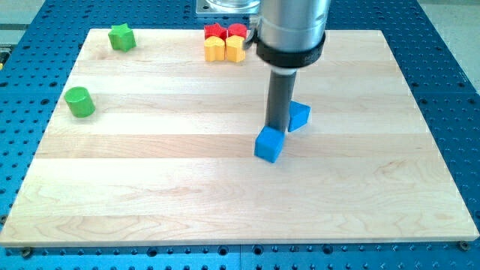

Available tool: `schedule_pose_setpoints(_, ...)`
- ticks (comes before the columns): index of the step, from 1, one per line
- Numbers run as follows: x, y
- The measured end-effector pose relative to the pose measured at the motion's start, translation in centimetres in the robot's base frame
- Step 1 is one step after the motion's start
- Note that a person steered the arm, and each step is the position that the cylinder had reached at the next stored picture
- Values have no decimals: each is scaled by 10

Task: Push the blue blocks to the bottom center

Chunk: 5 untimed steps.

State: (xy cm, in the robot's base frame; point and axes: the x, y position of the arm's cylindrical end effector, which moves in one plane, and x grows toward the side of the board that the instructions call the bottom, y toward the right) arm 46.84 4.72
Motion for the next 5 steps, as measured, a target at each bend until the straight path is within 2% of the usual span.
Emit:
schedule_pose_setpoints(2, 52, -4)
schedule_pose_setpoints(3, 70, -31)
schedule_pose_setpoints(4, 67, 49)
schedule_pose_setpoints(5, 110, 21)
